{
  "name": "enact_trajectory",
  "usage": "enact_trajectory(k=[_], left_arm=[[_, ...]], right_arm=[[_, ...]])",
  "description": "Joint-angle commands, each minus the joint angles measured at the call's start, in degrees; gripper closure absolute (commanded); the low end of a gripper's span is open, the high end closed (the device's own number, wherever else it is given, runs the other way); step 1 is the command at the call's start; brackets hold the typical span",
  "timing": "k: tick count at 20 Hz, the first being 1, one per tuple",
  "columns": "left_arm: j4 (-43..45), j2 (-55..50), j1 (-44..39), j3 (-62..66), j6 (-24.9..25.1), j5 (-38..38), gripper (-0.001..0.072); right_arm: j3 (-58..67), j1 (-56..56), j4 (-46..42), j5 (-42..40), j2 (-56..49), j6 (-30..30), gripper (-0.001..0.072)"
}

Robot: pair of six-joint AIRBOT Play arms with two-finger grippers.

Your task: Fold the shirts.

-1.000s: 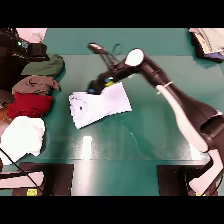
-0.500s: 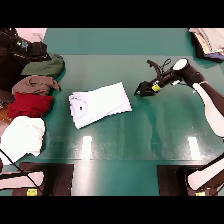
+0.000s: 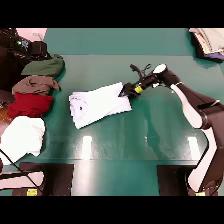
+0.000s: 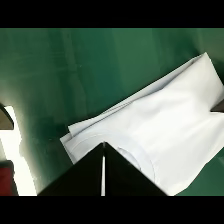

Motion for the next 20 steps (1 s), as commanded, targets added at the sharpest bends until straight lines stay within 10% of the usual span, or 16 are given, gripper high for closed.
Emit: enact_trajectory(k=[1,3,11,20], left_arm=[[-0.02,0.02,0.0,-0.17,-0.04,-0.02,0.0686],[-0.9,0.0,0.0,-0.17,-0.2,-0.02,0.0686],[-6.03,0.0,0.0,-0.15,-0.22,-3.06,0.0686],[-6.05,0.0,0.0,-0.15,-0.28,-1.97,0.0686]], right_arm=[[2.86,3.15,2.43,-0.2,-2.34,-2.03,0.046],[2.89,3.43,2.51,0.22,-2.34,-3.96,0.0696],[-0.63,-6.38,-5.99,-2.45,9.88,-1.2,0.0697],[-28.3,-45.7,-11.47,-15.56,36.98,0.74,0.0697]])
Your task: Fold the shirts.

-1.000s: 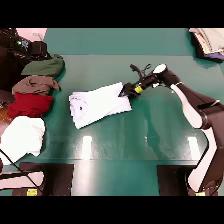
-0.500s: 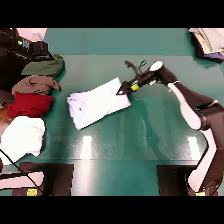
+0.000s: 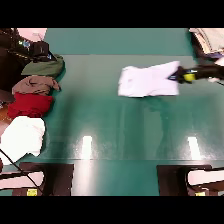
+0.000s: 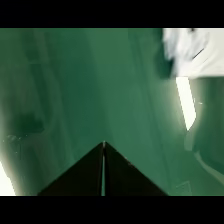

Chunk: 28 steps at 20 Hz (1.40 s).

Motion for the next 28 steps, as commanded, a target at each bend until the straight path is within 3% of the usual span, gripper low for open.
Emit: enact_trajectory(k=[1,4,8,16,17,18,19,22,26,27,28], left_arm=[[-0.15,0.0,0.0,0.0,-0.44,0.79,0.0687],[-0.17,0.0,0.0,0.0,-2.03,1.53,0.0686],[-0.28,-0.02,-0.98,0.0,-1.99,2.73,0.0686],[0.02,-0.02,-5.84,0.0,-1.44,5.31,0.0686],[0.02,-0.02,-5.84,0.0,-1.44,5.14,0.0686],[0.22,-0.02,-5.84,0.0,-1.4,5.05,0.0686],[0.28,-0.02,-5.84,0.0,-0.92,4.98,0.0686],[0.24,-0.02,-5.84,0.0,0.02,4.48,0.0686],[0.22,-0.02,-5.84,0.0,0.02,6.8,0.0686],[0.22,-0.02,-5.84,0.0,0.0,6.38,0.0686],[0.2,-0.02,-5.84,0.0,0.0,5.42,0.0686]], right_arm=[[-9.92,-17.18,-1.25,-6.95,9.51,1.42,0.0697],[-17.68,-29.62,-1.31,-14.16,15.3,2.6,0.0697],[-25.33,-39.32,-6.73,-16.35,18.93,4.44,0.0697],[-28.22,-38.58,-28.11,-9.03,23.67,12.7,0.0679],[-28.2,-38.29,-31.26,-7.06,24.52,12.66,0.0491],[-28.13,-38.29,-34.05,-5.22,25.44,12.66,0.0246],[-27.39,-38.62,-36.83,-2.73,26.38,12.74,0.0177],[-22.88,-39.6,-37.51,2.97,29.55,14.43,0.0181],[-18.12,-32.5,-23.34,4.07,32.61,14.29,0.0184],[-17.38,-28.74,-21.81,4.02,32.61,14.32,0.0239],[-16.92,-24.87,-21.49,3.87,32.59,14.32,0.0377]])
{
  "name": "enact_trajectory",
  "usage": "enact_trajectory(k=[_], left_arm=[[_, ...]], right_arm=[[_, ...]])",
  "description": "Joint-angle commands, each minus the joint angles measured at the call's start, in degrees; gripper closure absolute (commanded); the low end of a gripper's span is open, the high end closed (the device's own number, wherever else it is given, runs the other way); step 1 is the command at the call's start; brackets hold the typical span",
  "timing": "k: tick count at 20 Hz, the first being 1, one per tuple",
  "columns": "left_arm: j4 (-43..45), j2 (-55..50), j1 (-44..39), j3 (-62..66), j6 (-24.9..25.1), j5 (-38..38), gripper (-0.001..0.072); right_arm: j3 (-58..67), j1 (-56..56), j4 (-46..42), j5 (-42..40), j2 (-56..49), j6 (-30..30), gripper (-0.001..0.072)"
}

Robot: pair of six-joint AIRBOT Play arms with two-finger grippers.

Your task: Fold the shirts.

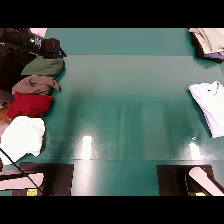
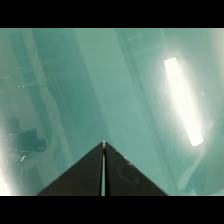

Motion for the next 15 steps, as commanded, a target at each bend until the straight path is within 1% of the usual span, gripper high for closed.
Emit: enact_trajectory(k=[1,4,8,15], left_arm=[[-0.11,-0.02,0.0,0.0,0.09,-1.75,0.0686],[-0.11,-0.02,0.0,0.0,0.11,-2.08,0.0686],[-0.11,-0.02,0.0,0.0,0.11,-1.88,0.0686],[-0.11,-0.02,0.0,0.0,0.11,-1.88,0.0686]], right_arm=[[2.47,11.69,5.29,0.94,1.09,0.31,0.0496],[2.47,22.64,4.9,0.37,1.07,0.31,0.0695],[2.45,31.15,4.85,0.37,1.07,0.31,0.0695],[2.45,32.68,4.85,1.53,1.09,0.31,0.0695]])
